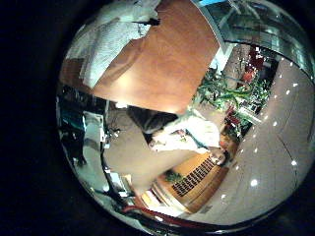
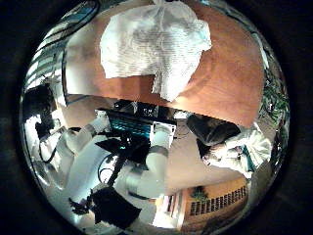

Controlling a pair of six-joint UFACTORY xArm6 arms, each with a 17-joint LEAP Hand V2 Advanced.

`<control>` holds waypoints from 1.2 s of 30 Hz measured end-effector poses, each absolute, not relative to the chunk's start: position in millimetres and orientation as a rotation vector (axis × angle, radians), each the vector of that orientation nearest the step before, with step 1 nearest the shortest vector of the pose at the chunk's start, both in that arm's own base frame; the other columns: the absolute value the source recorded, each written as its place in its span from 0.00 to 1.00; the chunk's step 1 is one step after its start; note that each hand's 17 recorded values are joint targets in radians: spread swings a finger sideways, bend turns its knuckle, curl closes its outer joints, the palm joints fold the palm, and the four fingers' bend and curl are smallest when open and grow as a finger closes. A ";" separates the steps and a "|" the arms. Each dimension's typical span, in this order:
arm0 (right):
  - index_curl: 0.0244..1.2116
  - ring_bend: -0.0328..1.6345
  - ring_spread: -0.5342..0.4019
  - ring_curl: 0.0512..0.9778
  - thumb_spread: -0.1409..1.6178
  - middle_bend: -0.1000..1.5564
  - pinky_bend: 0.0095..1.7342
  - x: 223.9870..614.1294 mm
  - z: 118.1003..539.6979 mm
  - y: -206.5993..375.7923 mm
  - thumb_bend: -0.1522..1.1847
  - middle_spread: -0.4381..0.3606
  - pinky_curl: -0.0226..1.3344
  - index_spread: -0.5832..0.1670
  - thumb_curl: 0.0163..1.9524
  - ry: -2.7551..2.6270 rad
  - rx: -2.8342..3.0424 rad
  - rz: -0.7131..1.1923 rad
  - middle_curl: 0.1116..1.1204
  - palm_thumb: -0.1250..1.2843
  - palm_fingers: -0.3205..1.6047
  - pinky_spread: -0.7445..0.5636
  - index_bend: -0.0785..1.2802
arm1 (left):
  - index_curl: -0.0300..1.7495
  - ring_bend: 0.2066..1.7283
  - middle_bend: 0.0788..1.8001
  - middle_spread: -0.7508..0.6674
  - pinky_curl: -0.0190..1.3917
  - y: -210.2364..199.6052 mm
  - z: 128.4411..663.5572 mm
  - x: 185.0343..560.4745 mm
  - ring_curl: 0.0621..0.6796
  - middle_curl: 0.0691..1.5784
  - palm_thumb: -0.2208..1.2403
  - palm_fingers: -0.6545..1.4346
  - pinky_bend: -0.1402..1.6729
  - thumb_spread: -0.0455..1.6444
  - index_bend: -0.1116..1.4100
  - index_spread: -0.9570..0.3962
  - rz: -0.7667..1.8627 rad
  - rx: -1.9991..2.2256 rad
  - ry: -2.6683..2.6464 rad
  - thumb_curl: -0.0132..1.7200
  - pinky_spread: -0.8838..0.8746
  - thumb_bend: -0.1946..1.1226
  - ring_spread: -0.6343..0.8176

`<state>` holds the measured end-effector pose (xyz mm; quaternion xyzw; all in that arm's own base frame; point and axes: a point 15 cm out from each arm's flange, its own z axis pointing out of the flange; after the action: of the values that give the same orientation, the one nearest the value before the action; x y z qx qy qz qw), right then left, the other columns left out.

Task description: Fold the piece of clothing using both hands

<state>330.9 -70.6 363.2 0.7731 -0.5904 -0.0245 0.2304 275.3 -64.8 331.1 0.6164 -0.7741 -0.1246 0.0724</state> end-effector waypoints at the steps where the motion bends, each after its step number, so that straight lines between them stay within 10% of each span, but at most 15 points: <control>1: 0.22 0.37 0.71 0.15 0.71 0.20 0.41 329.8 364.4 -73.1 0.09 0.53 0.13 0.28 0.09 -1.627 2.125 -0.069 0.23 0.07 0.22 0.85 0.18 | 0.20 0.31 0.06 0.74 0.24 -64.6 330.7 275.2 0.22 0.17 0.12 0.37 0.30 0.64 0.18 0.71 -0.375 1.852 -2.325 0.13 0.78 0.12 0.74; 18: 0.21 0.35 0.71 0.17 0.72 0.20 0.39 322.5 357.1 -94.0 0.09 0.54 0.15 0.28 0.08 -1.674 2.100 -0.129 0.24 0.07 0.23 0.85 0.17 | 0.21 0.30 0.06 0.74 0.24 -87.0 298.8 275.2 0.21 0.17 0.25 0.37 0.29 0.71 0.19 0.71 -0.423 1.755 -2.387 0.15 0.78 0.15 0.75; 36: 0.22 0.35 0.70 0.18 0.72 0.20 0.36 310.2 354.7 -79.7 0.09 0.53 0.16 0.29 0.08 -1.711 2.094 -0.232 0.24 0.07 0.26 0.86 0.18 | 0.19 0.33 0.06 0.76 0.25 -161.3 170.7 354.6 0.22 0.16 0.32 0.34 0.32 0.65 0.17 0.74 -0.378 1.584 -2.698 0.17 0.77 0.13 0.75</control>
<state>310.2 -79.7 354.7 0.7541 -0.6159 -0.0837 0.2121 354.6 -161.3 170.7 0.5027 -0.8561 -0.1199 -0.0052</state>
